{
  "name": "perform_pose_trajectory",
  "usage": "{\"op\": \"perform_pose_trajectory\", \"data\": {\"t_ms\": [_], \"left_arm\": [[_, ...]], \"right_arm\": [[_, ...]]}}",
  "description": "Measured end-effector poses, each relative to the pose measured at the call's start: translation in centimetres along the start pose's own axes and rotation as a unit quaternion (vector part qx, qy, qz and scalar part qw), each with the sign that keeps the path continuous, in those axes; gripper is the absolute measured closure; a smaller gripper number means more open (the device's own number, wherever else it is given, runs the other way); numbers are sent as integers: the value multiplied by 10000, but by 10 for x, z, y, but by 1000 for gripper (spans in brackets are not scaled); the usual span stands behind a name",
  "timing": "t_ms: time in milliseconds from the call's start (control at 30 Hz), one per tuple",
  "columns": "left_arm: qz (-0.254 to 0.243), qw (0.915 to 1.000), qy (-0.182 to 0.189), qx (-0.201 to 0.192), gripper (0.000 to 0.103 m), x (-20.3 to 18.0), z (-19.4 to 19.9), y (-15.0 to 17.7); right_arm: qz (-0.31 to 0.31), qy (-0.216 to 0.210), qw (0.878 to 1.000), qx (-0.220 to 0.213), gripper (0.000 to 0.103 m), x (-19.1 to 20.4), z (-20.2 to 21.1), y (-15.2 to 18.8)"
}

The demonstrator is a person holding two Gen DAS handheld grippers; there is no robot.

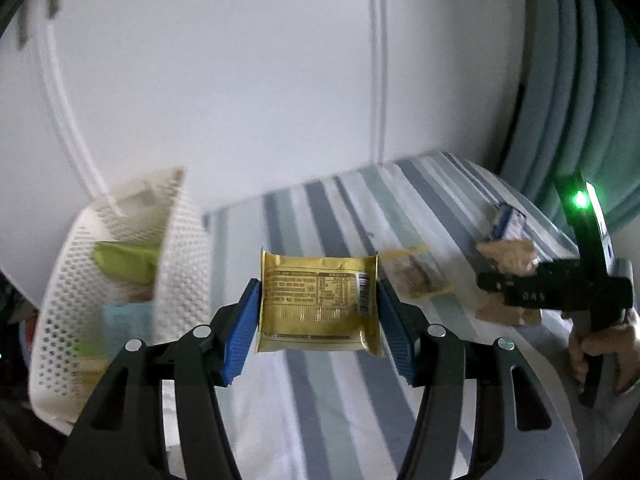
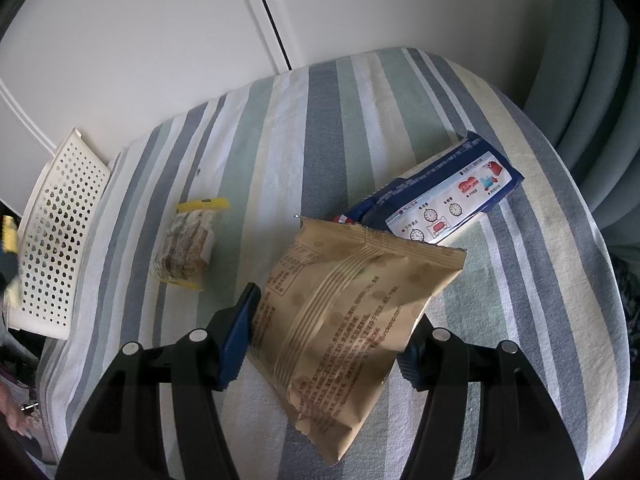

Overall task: Organize snacks
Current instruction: 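Carry the yellow pack into the basket with the left tool and release, then carry the brown paper bag over the basket with the right tool and drop it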

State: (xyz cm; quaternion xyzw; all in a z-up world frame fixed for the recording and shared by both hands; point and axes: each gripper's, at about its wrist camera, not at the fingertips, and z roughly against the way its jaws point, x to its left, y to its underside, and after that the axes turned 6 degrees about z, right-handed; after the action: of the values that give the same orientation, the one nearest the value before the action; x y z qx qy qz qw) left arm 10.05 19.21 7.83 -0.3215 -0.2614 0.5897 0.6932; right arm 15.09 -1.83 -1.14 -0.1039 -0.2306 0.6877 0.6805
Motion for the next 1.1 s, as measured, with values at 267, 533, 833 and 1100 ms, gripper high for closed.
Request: {"op": "perform_pose_trajectory", "data": {"t_ms": [267,533,833,1100], "left_arm": [[660,9962,-418,-382,43,59,24,-2],[1270,9883,-700,-468,43,113,24,13],[1845,9770,-986,-414,7,162,19,25],[2427,9637,-985,-517,3,195,23,40]], "right_arm": [[75,92,9999,28,42,2,-2,-1],[162,191,9997,63,42,3,-4,-2],[226,310,9992,93,42,8,-5,-2],[314,450,9984,134,42,13,-7,-2]]}}
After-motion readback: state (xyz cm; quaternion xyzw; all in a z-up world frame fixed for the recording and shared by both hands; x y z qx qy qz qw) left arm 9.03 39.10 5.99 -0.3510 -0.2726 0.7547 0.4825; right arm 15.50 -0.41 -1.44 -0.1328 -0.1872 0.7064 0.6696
